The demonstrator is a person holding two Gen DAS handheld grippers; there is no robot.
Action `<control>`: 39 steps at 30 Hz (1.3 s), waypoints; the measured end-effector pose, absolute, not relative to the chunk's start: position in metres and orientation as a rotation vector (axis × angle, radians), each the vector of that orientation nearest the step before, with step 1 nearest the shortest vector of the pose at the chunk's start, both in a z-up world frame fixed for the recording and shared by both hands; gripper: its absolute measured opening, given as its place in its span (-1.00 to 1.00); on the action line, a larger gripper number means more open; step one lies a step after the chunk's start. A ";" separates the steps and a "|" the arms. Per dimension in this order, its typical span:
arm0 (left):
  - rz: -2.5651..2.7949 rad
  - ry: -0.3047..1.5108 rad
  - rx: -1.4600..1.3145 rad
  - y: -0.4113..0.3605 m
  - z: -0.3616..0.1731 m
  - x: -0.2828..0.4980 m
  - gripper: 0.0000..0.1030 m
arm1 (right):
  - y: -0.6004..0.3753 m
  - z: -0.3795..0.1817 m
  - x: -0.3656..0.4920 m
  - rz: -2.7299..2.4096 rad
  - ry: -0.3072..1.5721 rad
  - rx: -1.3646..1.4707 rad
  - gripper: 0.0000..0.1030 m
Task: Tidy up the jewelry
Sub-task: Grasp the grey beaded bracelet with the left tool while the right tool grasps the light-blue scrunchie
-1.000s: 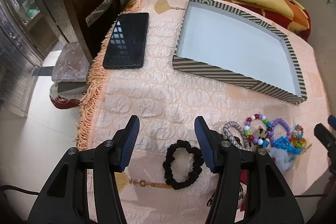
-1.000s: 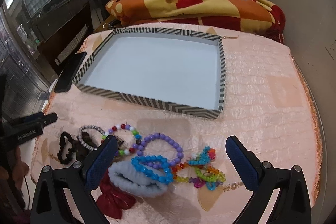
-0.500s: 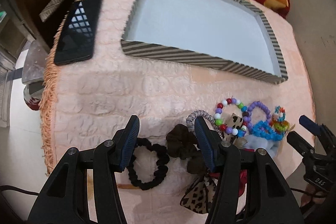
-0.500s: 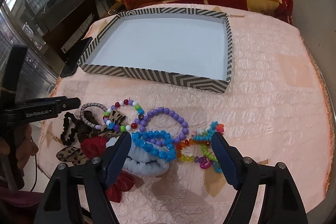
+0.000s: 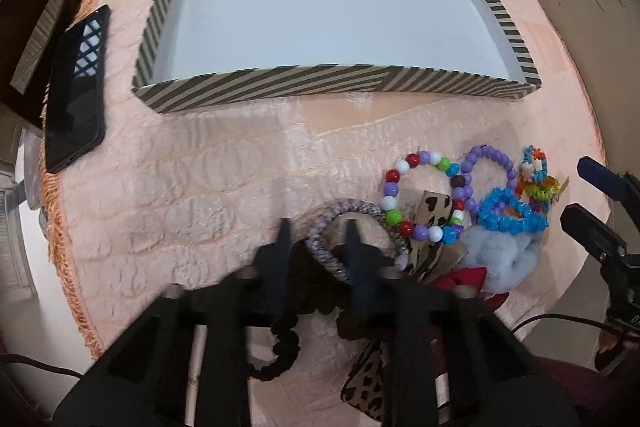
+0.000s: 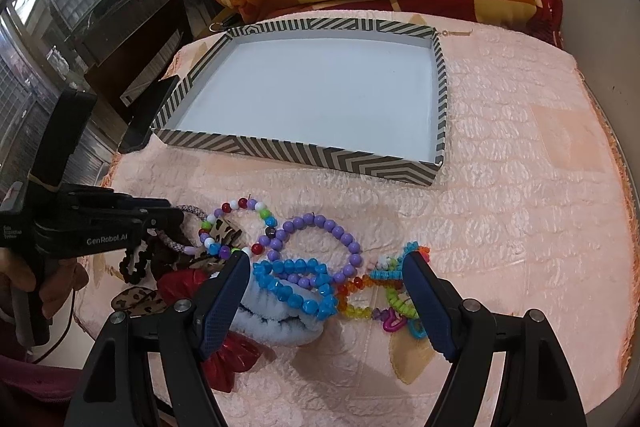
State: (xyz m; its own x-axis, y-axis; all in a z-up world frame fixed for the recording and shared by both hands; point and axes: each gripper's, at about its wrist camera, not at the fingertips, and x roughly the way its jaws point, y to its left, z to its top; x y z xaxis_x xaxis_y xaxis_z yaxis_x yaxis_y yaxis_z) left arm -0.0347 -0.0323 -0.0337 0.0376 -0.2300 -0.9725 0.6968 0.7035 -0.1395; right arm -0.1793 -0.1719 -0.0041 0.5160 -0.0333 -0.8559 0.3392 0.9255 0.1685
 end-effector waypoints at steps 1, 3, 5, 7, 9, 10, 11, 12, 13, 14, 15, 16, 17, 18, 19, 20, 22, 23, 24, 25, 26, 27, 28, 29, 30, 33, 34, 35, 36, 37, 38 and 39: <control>-0.749 1.358 0.418 -0.033 -0.034 -0.034 -0.73 | -0.172 -0.005 -0.180 -0.224 1.013 0.334 0.49; -0.754 1.346 0.401 -0.032 -0.031 -0.034 -0.78 | -0.172 -0.006 -0.181 -0.211 1.021 0.327 0.49; -0.765 1.334 0.384 -0.033 -0.026 -0.032 -0.83 | -0.171 -0.007 -0.182 -0.196 1.031 0.320 0.49; -0.760 1.319 0.368 -0.029 -0.020 -0.028 -0.84 | -0.168 -0.009 -0.184 -0.163 1.045 0.318 0.49; -0.748 1.307 0.351 -0.025 -0.013 -0.023 -0.84 | -0.164 -0.012 -0.184 -0.133 1.054 0.315 0.49; -0.743 1.301 0.340 -0.023 -0.010 -0.022 -0.84 | -0.160 -0.014 -0.184 -0.110 1.066 0.311 0.49; -0.737 1.294 0.327 -0.022 -0.007 -0.019 -0.84 | -0.156 -0.016 -0.184 -0.093 1.075 0.303 0.49; -0.733 1.285 0.319 -0.020 -0.003 -0.017 -0.84 | -0.153 -0.018 -0.183 -0.081 1.082 0.292 0.49; -0.730 1.274 0.312 -0.019 0.002 -0.015 -0.84 | -0.150 -0.020 -0.182 -0.075 1.089 0.281 0.49; -0.730 1.267 0.308 -0.019 0.003 -0.013 -0.84 | -0.146 -0.023 -0.180 -0.067 1.099 0.268 0.46; -0.733 1.262 0.303 -0.020 0.006 -0.012 -0.84 | -0.143 -0.024 -0.179 -0.056 1.105 0.263 0.40; -0.737 1.257 0.301 -0.020 0.009 -0.012 -0.84 | -0.141 -0.026 -0.177 -0.043 1.112 0.259 0.24; -0.744 1.251 0.301 -0.020 0.012 -0.013 -0.84 | -0.140 -0.028 -0.176 -0.043 1.117 0.253 0.21; -0.749 1.245 0.303 -0.022 0.015 -0.015 -0.84 | -0.138 -0.029 -0.174 -0.045 1.121 0.243 0.21; -0.751 1.241 0.303 -0.024 0.016 -0.016 -0.84 | -0.137 -0.029 -0.173 -0.042 1.121 0.234 0.18; -0.752 1.239 0.301 -0.023 0.018 -0.015 -0.84 | -0.136 -0.028 -0.174 -0.037 1.118 0.229 0.16; -0.749 1.238 0.294 -0.024 0.020 -0.016 -0.84 | -0.134 -0.024 -0.175 -0.024 1.115 0.224 0.14; -0.745 1.238 0.291 -0.023 0.020 -0.015 -0.84 | -0.133 -0.020 -0.176 -0.014 1.110 0.224 0.14; -0.741 1.238 0.290 -0.022 0.020 -0.014 -0.84 | -0.132 -0.018 -0.176 0.002 1.105 0.224 0.14; -0.738 1.238 0.291 -0.021 0.020 -0.013 -0.84 | -0.130 -0.016 -0.177 0.023 1.104 0.216 0.14; -0.736 1.238 0.291 -0.022 0.019 -0.014 -0.84 | -0.126 -0.015 -0.177 0.043 1.103 0.205 0.14; -0.734 1.238 0.292 -0.022 0.019 -0.014 -0.84 | -0.122 -0.016 -0.177 0.056 1.106 0.191 0.14; -0.732 1.238 0.291 -0.022 0.020 -0.014 -0.84 | -0.118 -0.019 -0.176 0.063 1.114 0.170 0.14; -0.732 1.238 0.289 -0.022 0.020 -0.014 -0.84 | -0.116 -0.022 -0.175 0.063 1.121 0.156 0.14; -0.731 1.239 0.287 -0.022 0.020 -0.014 -0.84 | -0.113 -0.028 -0.173 0.060 1.135 0.135 0.14; -0.728 1.244 0.291 -0.024 0.019 -0.015 -0.84 | -0.113 -0.047 -0.167 0.055 1.166 0.116 -0.25; -0.726 1.245 0.297 -0.025 0.018 -0.017 -0.84 | -0.115 -0.052 -0.166 0.046 1.173 0.125 -0.43; -0.724 1.246 0.301 -0.026 0.018 -0.018 -0.84 | -0.119 -0.053 -0.166 0.054 1.165 0.160 -0.53; -0.720 1.243 0.306 -0.026 0.018 -0.019 -0.84 | -0.121 -0.051 -0.167 0.063 1.158 0.182 -0.60; -0.717 1.241 0.308 -0.026 0.018 -0.020 -0.84 | -0.123 -0.047 -0.168 0.073 1.155 0.193 -0.70; -0.716 1.241 0.308 -0.026 0.018 -0.022 -0.84 | -0.125 -0.044 -0.169 0.082 1.150 0.205 -0.75; -0.714 1.243 0.304 -0.026 0.018 -0.022 -0.84 | -0.129 -0.038 -0.170 0.102 1.135 0.244 -0.76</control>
State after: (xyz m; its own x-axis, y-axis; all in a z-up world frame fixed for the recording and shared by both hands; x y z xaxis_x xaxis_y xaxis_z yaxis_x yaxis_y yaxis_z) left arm -0.0225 -0.0262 0.0181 0.1437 -0.3266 -0.9342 0.6418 0.7493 -0.1632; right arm -0.1703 -0.1293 -0.0379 0.4211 0.2040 -0.8838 0.0430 0.9688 0.2441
